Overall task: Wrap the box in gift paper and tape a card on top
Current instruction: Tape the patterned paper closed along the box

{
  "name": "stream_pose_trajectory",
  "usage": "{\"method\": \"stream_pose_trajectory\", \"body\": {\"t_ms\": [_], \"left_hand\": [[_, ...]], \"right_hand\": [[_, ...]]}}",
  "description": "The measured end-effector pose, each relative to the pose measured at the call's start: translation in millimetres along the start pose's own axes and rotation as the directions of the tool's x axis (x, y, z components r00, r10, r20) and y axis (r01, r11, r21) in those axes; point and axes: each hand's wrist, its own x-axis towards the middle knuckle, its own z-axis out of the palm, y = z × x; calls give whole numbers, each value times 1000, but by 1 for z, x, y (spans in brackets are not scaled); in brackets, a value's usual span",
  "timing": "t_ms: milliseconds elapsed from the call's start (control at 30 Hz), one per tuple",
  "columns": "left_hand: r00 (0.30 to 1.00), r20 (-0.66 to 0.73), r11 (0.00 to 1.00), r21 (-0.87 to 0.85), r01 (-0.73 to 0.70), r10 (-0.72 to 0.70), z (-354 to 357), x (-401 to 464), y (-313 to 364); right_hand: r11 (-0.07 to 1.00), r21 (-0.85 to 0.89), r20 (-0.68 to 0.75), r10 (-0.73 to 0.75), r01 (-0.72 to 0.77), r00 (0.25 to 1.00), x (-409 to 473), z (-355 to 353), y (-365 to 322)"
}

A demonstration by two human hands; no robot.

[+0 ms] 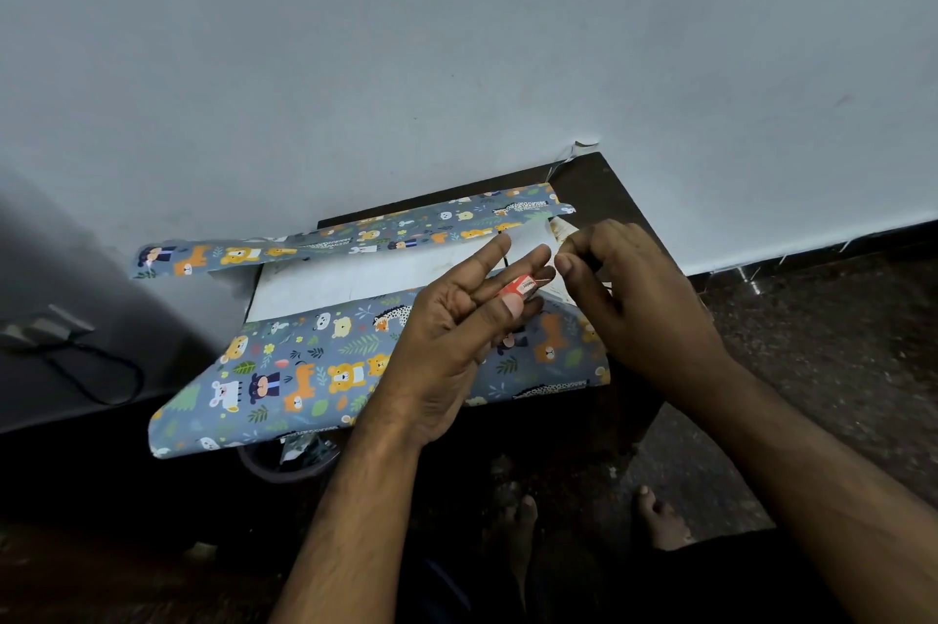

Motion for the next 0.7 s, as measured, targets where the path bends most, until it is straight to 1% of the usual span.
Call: {"method": "stream_pose_trajectory", "body": {"t_ms": [67,200,333,400,467,567,700], "left_hand": [[1000,-5,1000,-29,5,-5,0,1,0],[1000,-20,999,-46,14,-14,2,2,0],[999,-42,999,-44,6,-8,2,2,-1],[998,-63,996,-92,7,-13,4,3,1],[995,-97,981,-194,5,-24,7,4,3],[986,-151,941,-337,16,-71,13,7,3],[982,-157,909,-417,27,-101,25,11,-2]], "right_hand": [[997,-43,-3,-70,70,998,0,-2,-3],[948,-217,21,-233,232,972,-1,-3,-9],[916,-276,20,-299,293,954,-1,-3,-12],[902,-282,8,-339,327,941,-2,-5,-15],[898,-279,7,-353,341,936,-4,-6,-17],[912,-270,17,-315,307,949,-4,-4,-14],[917,-271,64,-286,292,956,-2,-2,-9]]}}
